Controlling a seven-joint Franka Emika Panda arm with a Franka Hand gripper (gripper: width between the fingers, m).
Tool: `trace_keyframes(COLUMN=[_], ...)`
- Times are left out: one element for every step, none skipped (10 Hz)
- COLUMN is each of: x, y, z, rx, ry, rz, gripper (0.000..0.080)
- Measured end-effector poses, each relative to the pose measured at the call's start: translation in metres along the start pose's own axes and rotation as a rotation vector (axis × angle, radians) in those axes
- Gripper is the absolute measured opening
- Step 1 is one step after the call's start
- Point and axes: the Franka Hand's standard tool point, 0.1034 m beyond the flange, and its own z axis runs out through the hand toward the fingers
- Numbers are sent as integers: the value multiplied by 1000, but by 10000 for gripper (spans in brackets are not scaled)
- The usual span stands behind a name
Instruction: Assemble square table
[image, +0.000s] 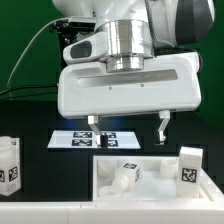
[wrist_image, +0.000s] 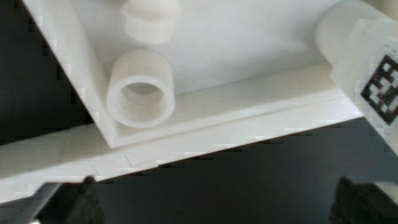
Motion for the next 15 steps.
trace_keyframes(x=[0, -11, -30, -52, -55, -48, -52, -51, -54, -64, -64, -64, -64, -68, -70], y=[0, 2, 2, 1, 2, -5, -5, -2, -2, 1, 3, 5, 5, 4, 1], z=[0, 5, 10, 15, 18, 18, 19, 19, 20, 23, 25, 27, 30, 34, 38], rx=[0, 4, 3, -8, -15, -17, -17, -19, -20, -25, -29, -31, -34, -40, -43], ry=[-1, -60, -161, -258, -247, -178, -194, -193, -206, -275, -296, -306, -305, -308, -297], rz=[1, 86, 195, 300, 309, 306, 300, 304, 311, 343, 361, 366, 370, 375, 375], gripper=[649, 649, 649, 649, 649, 649, 649, 649, 649, 649, 649, 649, 649, 649, 649])
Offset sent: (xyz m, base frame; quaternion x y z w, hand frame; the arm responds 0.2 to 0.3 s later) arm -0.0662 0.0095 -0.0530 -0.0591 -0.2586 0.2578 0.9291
